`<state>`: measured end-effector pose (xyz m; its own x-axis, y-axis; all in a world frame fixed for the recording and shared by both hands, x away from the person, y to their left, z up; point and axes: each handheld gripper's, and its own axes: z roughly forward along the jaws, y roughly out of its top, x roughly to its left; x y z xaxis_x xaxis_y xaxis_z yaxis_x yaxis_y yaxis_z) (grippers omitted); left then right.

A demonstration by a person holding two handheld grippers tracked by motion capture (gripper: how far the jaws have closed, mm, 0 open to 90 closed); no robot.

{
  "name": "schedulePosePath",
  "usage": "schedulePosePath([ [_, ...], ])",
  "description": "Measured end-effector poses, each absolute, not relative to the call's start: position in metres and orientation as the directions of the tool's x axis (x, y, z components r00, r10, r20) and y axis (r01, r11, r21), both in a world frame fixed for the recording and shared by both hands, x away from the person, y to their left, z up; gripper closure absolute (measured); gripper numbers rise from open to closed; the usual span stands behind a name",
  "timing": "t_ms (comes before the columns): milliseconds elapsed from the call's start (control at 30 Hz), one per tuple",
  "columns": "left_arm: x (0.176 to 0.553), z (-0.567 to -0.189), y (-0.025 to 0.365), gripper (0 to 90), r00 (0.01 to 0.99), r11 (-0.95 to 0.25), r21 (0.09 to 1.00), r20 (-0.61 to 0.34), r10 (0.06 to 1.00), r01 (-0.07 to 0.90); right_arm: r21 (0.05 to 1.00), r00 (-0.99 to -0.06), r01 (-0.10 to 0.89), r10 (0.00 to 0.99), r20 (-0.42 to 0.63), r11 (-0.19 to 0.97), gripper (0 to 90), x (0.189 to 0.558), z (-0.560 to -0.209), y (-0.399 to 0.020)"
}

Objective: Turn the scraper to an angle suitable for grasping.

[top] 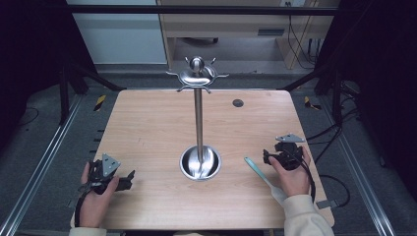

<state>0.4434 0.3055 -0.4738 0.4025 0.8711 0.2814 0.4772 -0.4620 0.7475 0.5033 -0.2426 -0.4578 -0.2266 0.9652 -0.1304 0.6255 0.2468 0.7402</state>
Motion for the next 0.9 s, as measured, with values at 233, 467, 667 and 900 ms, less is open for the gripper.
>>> schedulePosePath([
  [233, 0.443, -0.473, 0.305, 3.4, 0.403, -0.464, 0.746, 0.283, 0.870, 0.478, 0.706, -0.211, 0.657, 0.963, -0.166, 0.265, 30.8, 0.507, -0.465, -0.242],
  [467, 0.443, -0.474, 0.305, 3.4, 0.405, -0.465, 0.745, 0.284, 0.869, 0.478, 0.684, -0.271, 0.665, 0.950, -0.153, 0.299, 53.3, 0.507, -0.467, -0.236],
  [667, 0.443, -0.474, 0.305, 3.5, 0.403, -0.466, 0.745, 0.286, 0.870, 0.478, 0.650, -0.359, 0.667, 0.922, -0.148, 0.364, 75.7, 0.506, -0.470, -0.227],
  [900, 0.444, -0.474, 0.305, 3.5, 0.404, -0.467, 0.743, 0.286, 0.869, 0.479, 0.628, -0.408, 0.671, 0.903, -0.132, 0.395, 87.0, 0.505, -0.471, -0.220],
])
